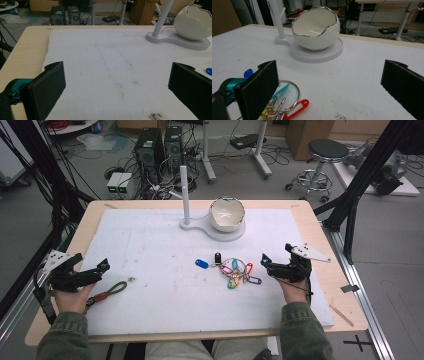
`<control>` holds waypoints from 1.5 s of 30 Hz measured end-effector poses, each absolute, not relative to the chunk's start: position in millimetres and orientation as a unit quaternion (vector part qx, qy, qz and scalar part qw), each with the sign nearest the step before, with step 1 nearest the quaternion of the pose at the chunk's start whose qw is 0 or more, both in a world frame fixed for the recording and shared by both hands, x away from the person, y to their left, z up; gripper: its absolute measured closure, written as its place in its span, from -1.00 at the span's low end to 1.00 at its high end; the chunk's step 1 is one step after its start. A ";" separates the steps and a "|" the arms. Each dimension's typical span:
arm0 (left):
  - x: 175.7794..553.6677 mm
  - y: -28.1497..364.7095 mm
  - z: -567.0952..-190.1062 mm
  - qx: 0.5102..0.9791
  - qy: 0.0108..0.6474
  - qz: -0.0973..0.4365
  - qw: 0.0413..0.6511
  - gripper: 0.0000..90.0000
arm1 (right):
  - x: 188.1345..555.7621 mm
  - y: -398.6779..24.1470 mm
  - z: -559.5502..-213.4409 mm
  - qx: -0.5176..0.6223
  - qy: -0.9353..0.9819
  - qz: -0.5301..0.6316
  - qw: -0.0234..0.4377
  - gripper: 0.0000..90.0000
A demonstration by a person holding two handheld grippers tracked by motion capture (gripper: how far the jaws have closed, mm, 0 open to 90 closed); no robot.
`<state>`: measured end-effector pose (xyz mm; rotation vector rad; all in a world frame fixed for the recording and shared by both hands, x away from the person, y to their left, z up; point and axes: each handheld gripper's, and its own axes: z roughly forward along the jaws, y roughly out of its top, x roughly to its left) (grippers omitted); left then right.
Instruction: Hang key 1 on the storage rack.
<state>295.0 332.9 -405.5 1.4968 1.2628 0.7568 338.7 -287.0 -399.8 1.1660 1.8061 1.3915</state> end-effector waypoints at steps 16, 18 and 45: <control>292.4 334.0 -404.0 0.624 0.527 0.300 0.493 -0.96 | 340.5 -286.1 -400.6 0.437 0.676 0.523 0.280 -0.99; 292.2 333.4 -404.0 0.625 0.525 0.298 0.494 -0.96 | 340.6 -285.6 -400.8 0.435 0.678 0.523 0.278 -0.99; 284.4 329.5 -414.8 0.704 0.516 0.222 0.434 -0.96 | 341.5 -279.6 -403.1 0.425 0.697 0.514 0.263 -0.99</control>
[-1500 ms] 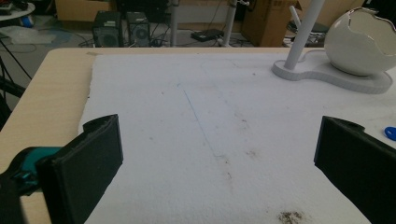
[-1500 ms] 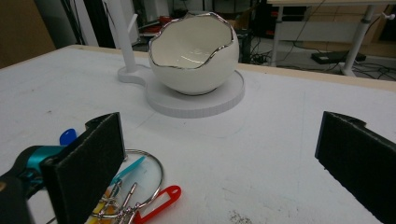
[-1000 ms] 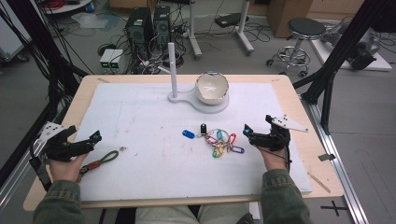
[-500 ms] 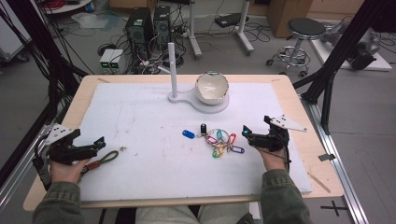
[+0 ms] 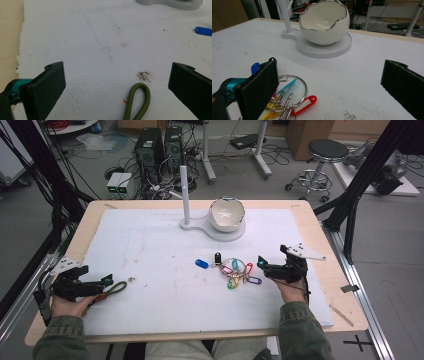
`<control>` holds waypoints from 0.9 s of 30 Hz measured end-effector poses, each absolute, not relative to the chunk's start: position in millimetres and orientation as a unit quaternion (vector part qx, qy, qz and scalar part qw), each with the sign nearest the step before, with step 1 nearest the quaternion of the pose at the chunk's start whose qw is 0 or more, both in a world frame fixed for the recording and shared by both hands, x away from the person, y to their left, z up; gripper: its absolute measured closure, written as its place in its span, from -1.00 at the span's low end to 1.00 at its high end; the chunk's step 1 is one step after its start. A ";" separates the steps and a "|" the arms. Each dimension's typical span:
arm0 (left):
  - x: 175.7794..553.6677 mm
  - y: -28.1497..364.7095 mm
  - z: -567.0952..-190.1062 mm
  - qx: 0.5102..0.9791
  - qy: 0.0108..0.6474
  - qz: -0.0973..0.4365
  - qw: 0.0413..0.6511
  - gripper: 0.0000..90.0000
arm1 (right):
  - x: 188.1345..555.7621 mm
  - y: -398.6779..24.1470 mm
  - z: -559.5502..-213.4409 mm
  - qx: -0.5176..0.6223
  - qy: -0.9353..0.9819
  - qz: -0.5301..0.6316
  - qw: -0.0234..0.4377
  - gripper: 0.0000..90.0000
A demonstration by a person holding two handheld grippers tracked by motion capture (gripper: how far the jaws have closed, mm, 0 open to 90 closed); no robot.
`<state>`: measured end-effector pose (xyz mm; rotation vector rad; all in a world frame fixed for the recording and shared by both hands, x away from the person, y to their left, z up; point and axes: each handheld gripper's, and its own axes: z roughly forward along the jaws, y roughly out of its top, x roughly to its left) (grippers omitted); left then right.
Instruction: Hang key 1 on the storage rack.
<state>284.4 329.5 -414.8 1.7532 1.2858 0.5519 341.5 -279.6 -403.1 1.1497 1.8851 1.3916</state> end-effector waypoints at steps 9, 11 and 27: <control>282.2 325.1 -420.3 0.748 0.506 0.177 0.390 -0.96 | 341.9 -279.0 -403.6 0.423 0.699 0.517 0.254 -0.99; 281.9 324.6 -420.4 0.755 0.504 0.172 0.382 -0.96 | 341.7 -279.2 -403.5 0.425 0.699 0.517 0.253 -0.99; 281.5 331.9 -427.4 0.799 0.492 0.124 0.322 -0.89 | 342.4 -282.6 -403.3 0.432 0.690 0.532 0.234 -0.99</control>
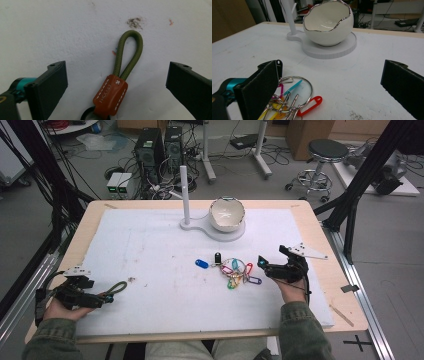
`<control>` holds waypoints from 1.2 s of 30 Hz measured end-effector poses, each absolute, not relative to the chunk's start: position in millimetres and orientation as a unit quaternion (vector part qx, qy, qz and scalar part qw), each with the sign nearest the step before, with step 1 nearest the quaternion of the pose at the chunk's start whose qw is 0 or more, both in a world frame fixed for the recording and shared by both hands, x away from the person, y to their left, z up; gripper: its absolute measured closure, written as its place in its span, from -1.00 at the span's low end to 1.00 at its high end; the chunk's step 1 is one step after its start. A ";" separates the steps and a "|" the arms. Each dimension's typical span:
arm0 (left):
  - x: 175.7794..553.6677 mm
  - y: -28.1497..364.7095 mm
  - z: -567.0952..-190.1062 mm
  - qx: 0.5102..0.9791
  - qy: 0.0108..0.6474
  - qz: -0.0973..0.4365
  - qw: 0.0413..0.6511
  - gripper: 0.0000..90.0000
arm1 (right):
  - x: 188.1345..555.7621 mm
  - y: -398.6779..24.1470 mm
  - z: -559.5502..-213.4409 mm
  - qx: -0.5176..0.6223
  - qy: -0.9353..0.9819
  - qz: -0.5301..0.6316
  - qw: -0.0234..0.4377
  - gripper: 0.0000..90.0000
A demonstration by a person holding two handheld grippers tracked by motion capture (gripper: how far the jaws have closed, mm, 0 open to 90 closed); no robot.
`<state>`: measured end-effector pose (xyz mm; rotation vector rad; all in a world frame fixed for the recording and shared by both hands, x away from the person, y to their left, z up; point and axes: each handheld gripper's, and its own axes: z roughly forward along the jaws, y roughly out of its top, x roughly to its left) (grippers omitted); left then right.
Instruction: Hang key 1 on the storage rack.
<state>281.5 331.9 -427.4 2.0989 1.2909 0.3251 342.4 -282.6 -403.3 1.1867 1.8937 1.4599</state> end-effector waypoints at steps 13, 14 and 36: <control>278.1 328.3 -426.8 0.825 0.470 0.119 0.291 -0.39 | 342.3 -281.7 -403.4 0.430 0.690 0.532 0.237 -0.99; 277.9 327.9 -426.7 0.828 0.465 0.117 0.290 -0.27 | 342.2 -281.3 -403.4 0.429 0.690 0.532 0.238 -0.99; 279.1 326.2 -423.8 0.838 0.455 0.121 0.277 0.52 | 342.0 -281.1 -403.3 0.429 0.690 0.532 0.239 -0.99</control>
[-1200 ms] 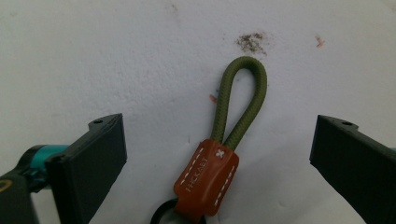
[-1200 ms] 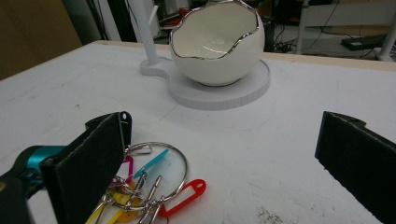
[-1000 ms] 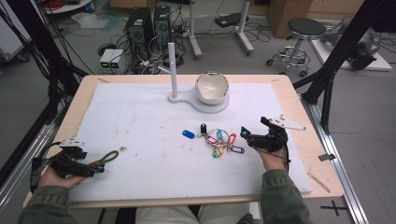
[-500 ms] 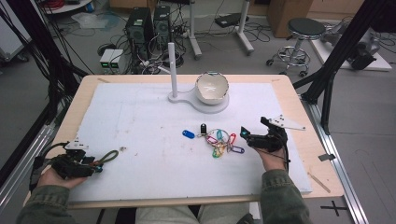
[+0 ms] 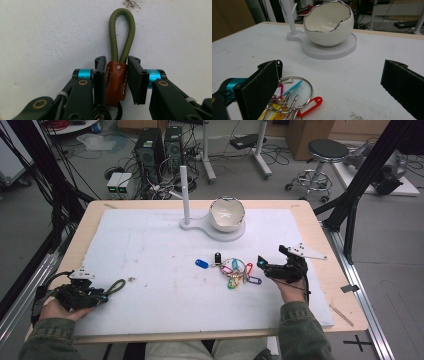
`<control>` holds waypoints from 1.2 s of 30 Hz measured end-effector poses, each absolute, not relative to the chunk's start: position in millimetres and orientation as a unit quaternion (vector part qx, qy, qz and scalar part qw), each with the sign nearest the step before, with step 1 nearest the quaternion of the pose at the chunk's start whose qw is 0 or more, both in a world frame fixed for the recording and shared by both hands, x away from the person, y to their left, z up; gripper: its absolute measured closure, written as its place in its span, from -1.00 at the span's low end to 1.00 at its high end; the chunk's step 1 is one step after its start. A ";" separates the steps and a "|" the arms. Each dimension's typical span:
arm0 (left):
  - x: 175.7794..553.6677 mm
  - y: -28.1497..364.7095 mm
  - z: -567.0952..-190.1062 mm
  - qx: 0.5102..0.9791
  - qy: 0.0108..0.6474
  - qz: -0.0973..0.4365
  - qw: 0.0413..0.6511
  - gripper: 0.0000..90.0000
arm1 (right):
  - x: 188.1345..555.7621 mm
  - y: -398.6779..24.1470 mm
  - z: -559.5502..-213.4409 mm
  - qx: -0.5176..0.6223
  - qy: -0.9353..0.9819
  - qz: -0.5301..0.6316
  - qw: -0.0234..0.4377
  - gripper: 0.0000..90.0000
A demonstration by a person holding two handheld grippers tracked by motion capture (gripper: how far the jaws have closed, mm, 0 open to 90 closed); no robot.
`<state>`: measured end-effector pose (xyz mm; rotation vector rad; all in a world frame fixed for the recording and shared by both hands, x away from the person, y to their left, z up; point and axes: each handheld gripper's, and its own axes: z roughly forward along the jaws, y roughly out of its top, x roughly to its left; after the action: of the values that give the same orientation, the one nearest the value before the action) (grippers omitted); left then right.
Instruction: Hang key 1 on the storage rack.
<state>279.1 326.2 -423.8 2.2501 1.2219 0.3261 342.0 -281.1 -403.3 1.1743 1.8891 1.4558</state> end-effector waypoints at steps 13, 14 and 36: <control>277.3 335.2 -416.9 0.812 0.474 0.124 0.316 0.52 | 341.5 -281.2 -403.2 0.429 0.690 0.531 0.240 -0.99; 277.1 335.4 -415.3 0.809 0.474 0.126 0.324 0.52 | 341.5 -281.3 -403.2 0.429 0.690 0.532 0.240 -0.99; 283.7 328.6 -382.1 0.745 0.470 0.170 0.441 0.55 | 338.9 -282.4 -403.2 0.430 0.689 0.531 0.242 -0.99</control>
<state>283.7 328.6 -382.1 1.8499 1.1663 0.4221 338.9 -282.4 -403.2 1.1744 1.8836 1.4512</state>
